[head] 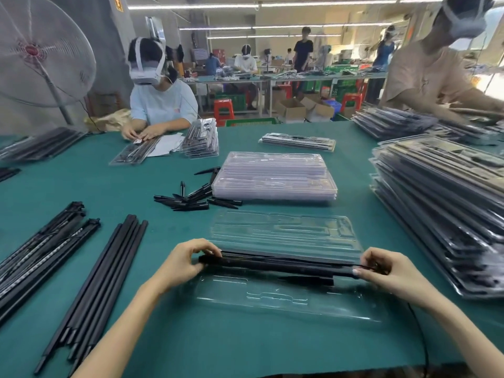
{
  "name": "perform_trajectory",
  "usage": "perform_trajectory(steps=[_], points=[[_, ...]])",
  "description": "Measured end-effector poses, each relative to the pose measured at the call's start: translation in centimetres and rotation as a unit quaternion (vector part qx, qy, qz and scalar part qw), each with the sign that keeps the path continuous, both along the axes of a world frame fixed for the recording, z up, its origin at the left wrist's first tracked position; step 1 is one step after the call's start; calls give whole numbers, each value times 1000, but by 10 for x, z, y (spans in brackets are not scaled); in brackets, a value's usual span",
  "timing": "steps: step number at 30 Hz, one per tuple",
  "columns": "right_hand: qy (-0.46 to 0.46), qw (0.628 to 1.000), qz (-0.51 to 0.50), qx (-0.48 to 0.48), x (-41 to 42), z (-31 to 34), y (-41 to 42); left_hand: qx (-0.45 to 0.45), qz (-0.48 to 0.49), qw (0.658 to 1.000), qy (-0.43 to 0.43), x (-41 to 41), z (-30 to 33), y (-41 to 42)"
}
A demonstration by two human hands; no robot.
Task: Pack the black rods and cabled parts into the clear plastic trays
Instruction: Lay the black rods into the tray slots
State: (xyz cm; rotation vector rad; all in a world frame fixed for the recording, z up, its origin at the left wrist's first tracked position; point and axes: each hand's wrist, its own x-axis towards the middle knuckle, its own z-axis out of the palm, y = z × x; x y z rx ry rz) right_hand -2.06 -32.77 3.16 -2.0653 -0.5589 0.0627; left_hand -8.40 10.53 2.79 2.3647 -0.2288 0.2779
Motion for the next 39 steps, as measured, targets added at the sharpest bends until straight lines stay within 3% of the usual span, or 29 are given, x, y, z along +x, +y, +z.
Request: perform_trajectory(steps=[4,7,15,19,23,27,34,39], points=[[-54,998,1,-35,-3,-3,0,76,-61,995,38,0,11,-4],[-72,996,-19,-51,-5,-8,4,127,-87,988,2,-1,10,-19],[-90,995,-22,-32,-9,-16,8,130,-98,986,-24,-2,-5,-56],[-100,994,-41,-29,-8,-18,11,79,-91,993,13,-4,-9,-55],[-153,987,-54,-24,-11,-20,13,100,-112,986,69,-5,-13,-52],[-207,975,-61,-58,-13,-26,12,79,-114,987,83,-5,-16,-54],[-130,979,-78,-137,-3,-23,10,77,-125,983,111,-1,-15,-51],[-187,958,-63,-208,-9,-15,15,126,-120,981,90,-5,-16,-56]])
